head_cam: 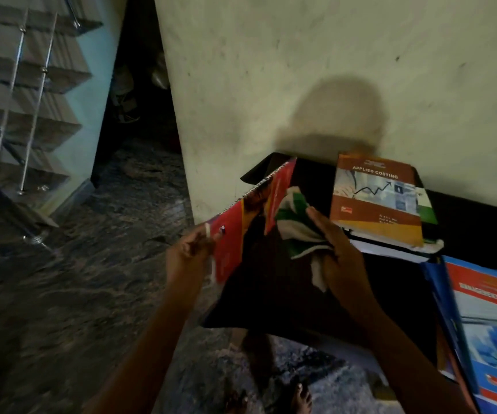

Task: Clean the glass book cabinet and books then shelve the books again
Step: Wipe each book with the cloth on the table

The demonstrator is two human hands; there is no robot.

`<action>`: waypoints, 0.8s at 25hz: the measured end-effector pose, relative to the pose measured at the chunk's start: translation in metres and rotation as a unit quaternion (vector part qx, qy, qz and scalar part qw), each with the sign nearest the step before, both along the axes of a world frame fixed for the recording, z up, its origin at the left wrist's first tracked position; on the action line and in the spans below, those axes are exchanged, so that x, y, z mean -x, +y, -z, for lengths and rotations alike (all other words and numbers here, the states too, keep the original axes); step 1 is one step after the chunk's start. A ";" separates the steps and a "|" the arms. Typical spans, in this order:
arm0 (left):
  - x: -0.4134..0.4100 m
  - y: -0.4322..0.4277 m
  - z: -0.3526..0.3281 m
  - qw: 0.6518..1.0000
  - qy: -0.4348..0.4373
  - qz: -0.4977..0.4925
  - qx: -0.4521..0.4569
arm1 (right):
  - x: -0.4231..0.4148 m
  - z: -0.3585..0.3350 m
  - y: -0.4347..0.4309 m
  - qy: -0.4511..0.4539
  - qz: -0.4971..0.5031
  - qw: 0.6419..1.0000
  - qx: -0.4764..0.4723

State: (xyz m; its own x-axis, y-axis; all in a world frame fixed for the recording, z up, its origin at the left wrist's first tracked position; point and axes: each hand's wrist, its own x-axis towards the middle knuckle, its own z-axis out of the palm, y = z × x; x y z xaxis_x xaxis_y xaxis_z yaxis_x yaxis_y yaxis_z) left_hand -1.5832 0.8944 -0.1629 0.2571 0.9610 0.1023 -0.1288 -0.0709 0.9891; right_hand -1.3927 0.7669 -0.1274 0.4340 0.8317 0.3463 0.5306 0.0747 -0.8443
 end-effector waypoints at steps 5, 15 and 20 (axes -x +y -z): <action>0.005 -0.018 0.072 0.883 0.180 0.157 -0.404 | -0.006 -0.002 -0.012 0.004 -0.009 1.000 0.013; 0.020 -0.017 0.115 0.913 0.357 0.068 -0.186 | -0.022 0.065 0.067 -0.037 -0.020 0.988 0.148; 0.025 -0.004 0.080 0.939 0.116 0.025 0.323 | -0.035 0.109 0.134 -0.179 -0.004 0.943 0.282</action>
